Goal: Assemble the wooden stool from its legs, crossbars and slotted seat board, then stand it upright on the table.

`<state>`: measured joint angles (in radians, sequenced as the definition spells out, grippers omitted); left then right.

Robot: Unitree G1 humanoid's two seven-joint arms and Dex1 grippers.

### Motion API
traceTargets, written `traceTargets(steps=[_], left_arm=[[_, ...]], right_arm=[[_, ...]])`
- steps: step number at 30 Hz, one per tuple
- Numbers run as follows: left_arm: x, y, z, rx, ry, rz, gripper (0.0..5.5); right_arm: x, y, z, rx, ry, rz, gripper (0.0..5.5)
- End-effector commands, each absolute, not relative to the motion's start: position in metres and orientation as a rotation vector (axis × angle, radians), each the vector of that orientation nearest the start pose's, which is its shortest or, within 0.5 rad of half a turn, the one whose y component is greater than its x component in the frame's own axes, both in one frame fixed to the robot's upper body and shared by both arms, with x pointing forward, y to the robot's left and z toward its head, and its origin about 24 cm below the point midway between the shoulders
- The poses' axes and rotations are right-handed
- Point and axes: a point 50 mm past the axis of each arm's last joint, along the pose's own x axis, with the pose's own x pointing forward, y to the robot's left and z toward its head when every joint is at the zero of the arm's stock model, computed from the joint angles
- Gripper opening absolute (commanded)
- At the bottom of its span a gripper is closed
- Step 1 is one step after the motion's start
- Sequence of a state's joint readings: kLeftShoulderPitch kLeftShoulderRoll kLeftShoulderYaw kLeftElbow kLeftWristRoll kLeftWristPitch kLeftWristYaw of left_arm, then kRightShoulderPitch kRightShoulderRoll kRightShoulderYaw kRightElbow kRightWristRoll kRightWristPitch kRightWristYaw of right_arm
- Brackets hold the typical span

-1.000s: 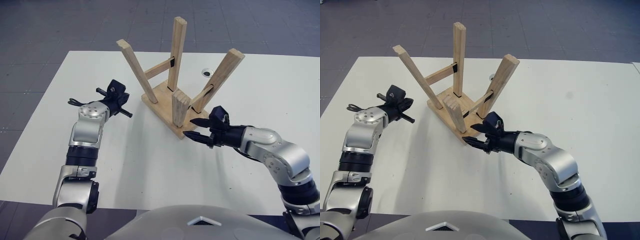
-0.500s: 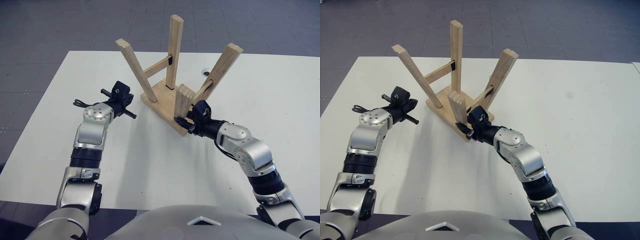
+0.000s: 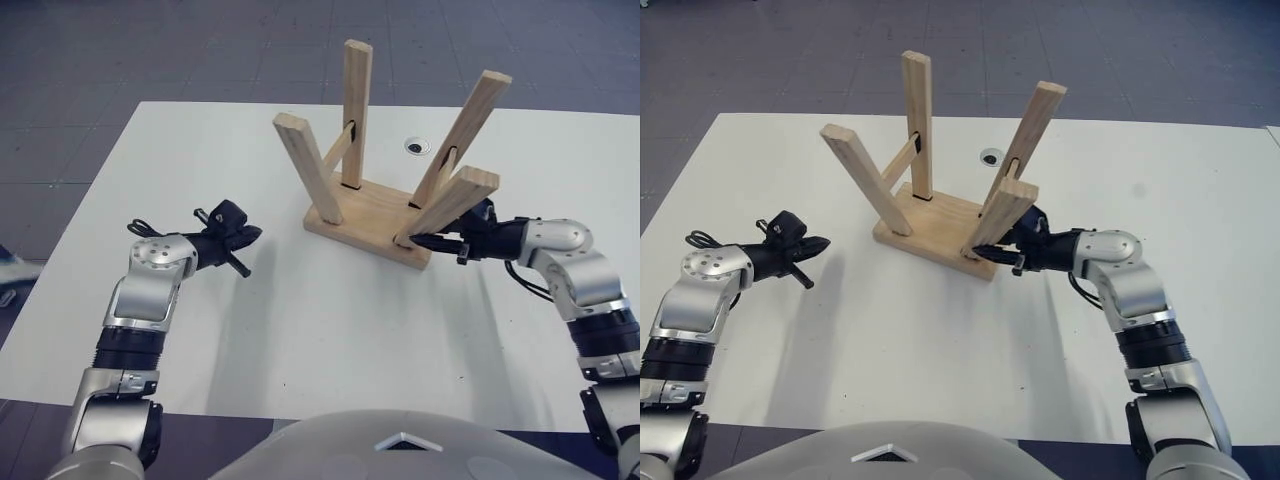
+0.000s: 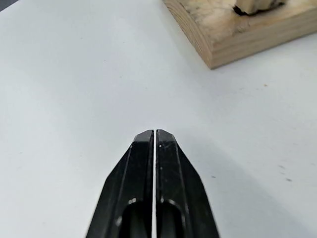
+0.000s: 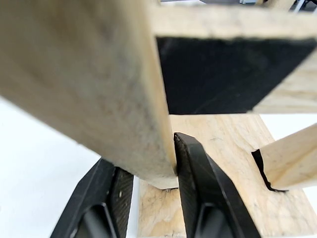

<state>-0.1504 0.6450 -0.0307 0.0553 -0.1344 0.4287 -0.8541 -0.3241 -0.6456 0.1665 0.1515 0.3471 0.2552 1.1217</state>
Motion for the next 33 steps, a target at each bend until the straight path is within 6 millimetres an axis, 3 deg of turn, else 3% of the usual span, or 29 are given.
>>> traceTargets(steps=[1,4,8,10,14,19,23,29,33], left_arm=[[0.267,0.234,0.076,0.295,0.440,-0.795,0.10],[0.285,0.221,0.084,0.279,0.347,-0.826,0.10],[0.301,0.192,0.084,0.164,0.282,-1.002,0.10],[0.304,0.189,0.077,0.145,0.294,-1.076,0.35],[0.304,0.199,0.067,0.131,0.306,-1.169,1.03],[0.264,0.224,0.070,0.060,0.419,-1.410,1.75],[0.262,0.243,0.069,0.194,0.460,-1.365,2.42],[0.274,0.234,0.070,0.206,0.358,-1.297,3.46],[0.266,0.216,0.074,0.133,0.323,-1.387,4.09]], right_arm=[[0.287,-0.216,0.081,-0.208,0.349,1.210,1.15],[0.298,-0.217,0.084,-0.227,0.308,1.217,1.15],[0.288,-0.199,0.085,-0.265,0.270,1.340,1.15],[0.284,-0.192,0.086,-0.283,0.259,1.376,1.15],[0.276,-0.179,0.088,-0.297,0.244,1.439,1.15],[0.273,-0.181,0.091,-0.300,0.255,1.453,1.15],[0.270,-0.183,0.093,-0.308,0.260,1.462,1.15],[0.266,-0.180,0.098,-0.307,0.259,1.490,1.15],[0.268,-0.179,0.099,-0.314,0.256,1.488,1.15]])
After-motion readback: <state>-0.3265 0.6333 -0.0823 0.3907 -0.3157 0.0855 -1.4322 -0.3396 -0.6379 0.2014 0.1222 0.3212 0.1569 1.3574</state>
